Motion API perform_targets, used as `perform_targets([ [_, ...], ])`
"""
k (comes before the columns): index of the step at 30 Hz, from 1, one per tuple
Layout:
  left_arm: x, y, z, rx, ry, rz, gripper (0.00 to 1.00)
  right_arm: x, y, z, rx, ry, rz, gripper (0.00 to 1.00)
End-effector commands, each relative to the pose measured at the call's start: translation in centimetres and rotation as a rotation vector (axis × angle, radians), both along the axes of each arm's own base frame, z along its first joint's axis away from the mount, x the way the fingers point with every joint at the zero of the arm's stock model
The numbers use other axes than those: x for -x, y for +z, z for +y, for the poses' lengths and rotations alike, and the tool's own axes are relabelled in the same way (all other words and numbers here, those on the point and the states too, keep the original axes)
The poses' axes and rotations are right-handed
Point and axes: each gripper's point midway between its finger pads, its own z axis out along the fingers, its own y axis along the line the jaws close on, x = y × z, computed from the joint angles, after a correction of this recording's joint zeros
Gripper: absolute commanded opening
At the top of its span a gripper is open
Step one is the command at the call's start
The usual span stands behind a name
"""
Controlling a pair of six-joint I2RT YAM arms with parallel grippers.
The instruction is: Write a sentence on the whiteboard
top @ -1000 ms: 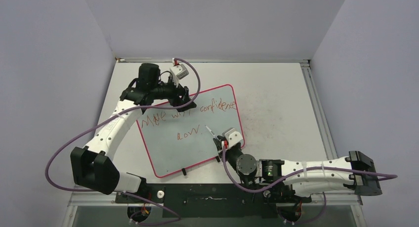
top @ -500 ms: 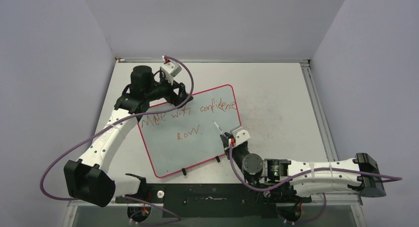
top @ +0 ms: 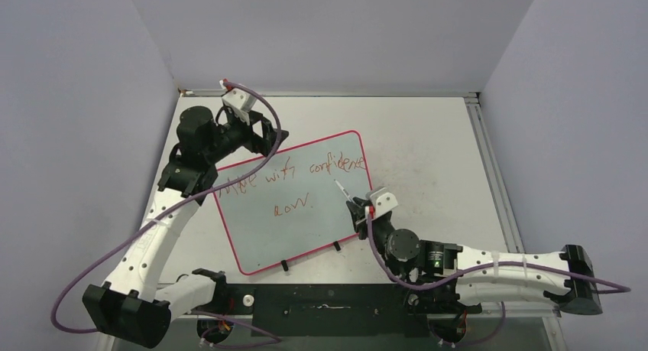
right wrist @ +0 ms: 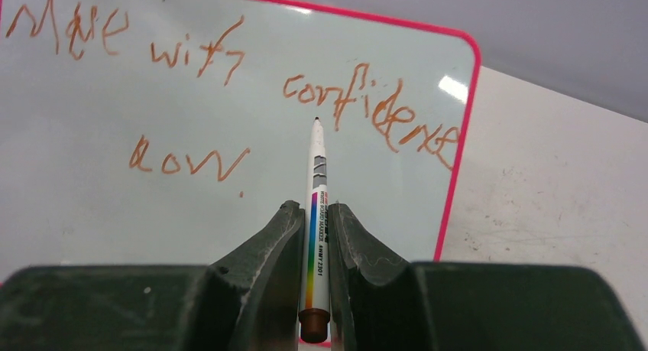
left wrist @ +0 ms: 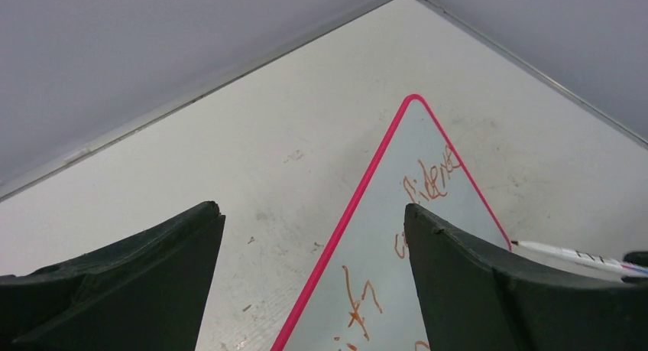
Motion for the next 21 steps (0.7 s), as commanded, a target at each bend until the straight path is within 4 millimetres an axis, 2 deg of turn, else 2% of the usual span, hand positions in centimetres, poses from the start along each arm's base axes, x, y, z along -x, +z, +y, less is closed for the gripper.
perform_targets([
  [1,2.9,5.7,-0.6,0.090,-0.066,-0.086,0.86,-1.3,5.0,-1.0,-0.172,0.060,0.015,0.05],
  [3,4.3,5.9,-0.6,0.104,-0.054,-0.059,0.86,-2.2,5.4,-1.8,-0.170,0.059,0.026,0.05],
  [5,5.8,5.1,-0.9,0.115,-0.038,-0.016,0.85,-3.0,5.8,-2.6,-0.164,0.052,0.024,0.05],
  [10,10.2,1.1,-3.0,0.112,-0.013,0.165,0.83,-5.4,6.8,-3.9,-0.164,0.036,0.029,0.05],
  [15,13.9,-3.1,-4.8,0.160,0.013,0.327,0.81,-4.9,7.0,-3.5,-0.187,0.126,0.052,0.05],
  [18,15.5,-5.9,-5.8,0.178,0.016,0.431,0.78,-4.3,6.2,-4.3,-0.179,0.125,0.066,0.05],
  [21,17.0,-8.2,-6.5,0.144,0.029,0.514,0.75,-4.2,6.5,-5.3,-0.195,0.092,0.052,0.05],
])
